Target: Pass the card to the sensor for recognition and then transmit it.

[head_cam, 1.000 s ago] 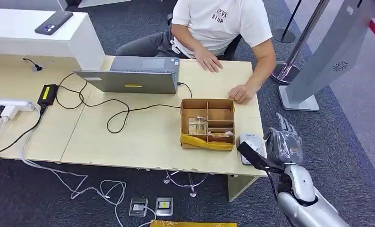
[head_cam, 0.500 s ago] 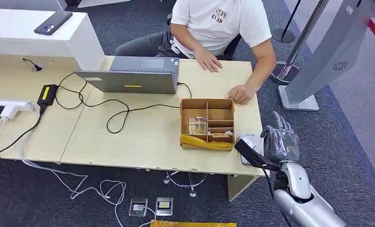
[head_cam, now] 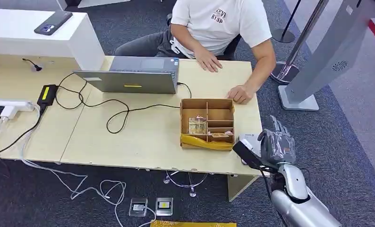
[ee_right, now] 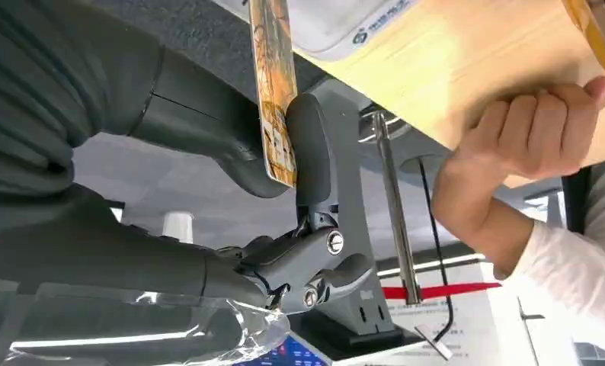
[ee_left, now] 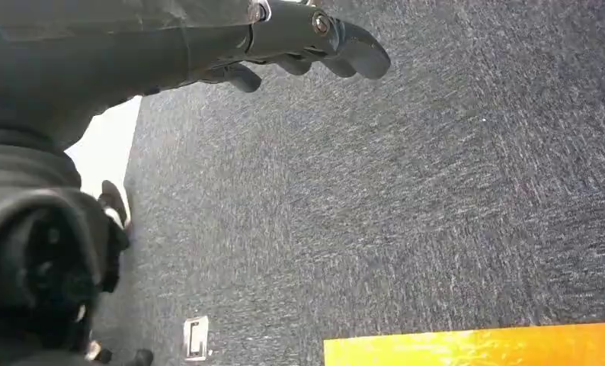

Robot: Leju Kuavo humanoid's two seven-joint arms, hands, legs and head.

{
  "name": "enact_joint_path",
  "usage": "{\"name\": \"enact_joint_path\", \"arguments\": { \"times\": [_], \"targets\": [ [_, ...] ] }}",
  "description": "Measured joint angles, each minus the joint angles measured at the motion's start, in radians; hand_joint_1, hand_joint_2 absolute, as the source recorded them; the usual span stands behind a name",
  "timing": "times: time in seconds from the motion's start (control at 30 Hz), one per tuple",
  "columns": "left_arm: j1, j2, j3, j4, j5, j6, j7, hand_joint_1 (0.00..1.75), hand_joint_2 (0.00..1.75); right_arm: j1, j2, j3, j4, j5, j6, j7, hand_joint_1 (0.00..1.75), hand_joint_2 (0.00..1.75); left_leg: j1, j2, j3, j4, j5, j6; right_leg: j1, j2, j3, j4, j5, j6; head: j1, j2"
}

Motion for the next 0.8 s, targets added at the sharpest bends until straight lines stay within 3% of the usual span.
{"name": "enact_joint_path", "arguments": {
  "times": [0.8],
  "targets": [
    [0.0, 0.0, 0.0, 0.002, 0.0, 0.001, 0.001, 0.0, 0.0, 0.011, 0.026, 0.008, 0.052, -0.011, -0.008, -0.01, 1.75, 1.75, 0.0, 0.001, 0.001, 0.0, 0.0, 0.0, 0.0, 0.0, 0.0, 0.0, 0.0, 0.0, 0.0, 0.0]
  ]
}}
